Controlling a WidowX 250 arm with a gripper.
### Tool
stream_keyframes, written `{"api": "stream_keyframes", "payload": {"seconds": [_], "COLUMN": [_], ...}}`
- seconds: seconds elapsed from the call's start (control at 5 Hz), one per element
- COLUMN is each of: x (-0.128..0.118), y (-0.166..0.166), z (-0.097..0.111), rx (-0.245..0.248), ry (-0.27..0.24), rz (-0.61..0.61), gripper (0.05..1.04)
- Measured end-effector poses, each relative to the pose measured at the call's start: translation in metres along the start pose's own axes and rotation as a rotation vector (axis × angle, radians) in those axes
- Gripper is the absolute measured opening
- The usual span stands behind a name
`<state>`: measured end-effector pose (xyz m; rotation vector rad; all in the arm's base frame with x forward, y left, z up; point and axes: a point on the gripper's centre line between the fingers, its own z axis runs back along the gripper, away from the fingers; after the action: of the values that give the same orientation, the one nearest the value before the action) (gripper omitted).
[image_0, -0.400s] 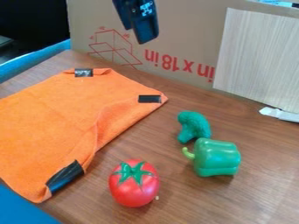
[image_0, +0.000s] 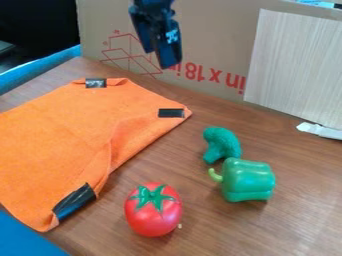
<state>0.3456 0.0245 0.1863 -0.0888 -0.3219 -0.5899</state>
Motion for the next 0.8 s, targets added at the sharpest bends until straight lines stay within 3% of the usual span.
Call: {"api": "stream_keyframes", "payload": {"seconds": [0.4,0.8], "x": [-0.009,-0.034], "y": [0.044,0.081], "z": [-0.032,-0.036], "rx": [0.061,0.157], "ry": [0.024,0.029], "rz": [0.080,0.111], "gripper": [1.000,1.000]}}
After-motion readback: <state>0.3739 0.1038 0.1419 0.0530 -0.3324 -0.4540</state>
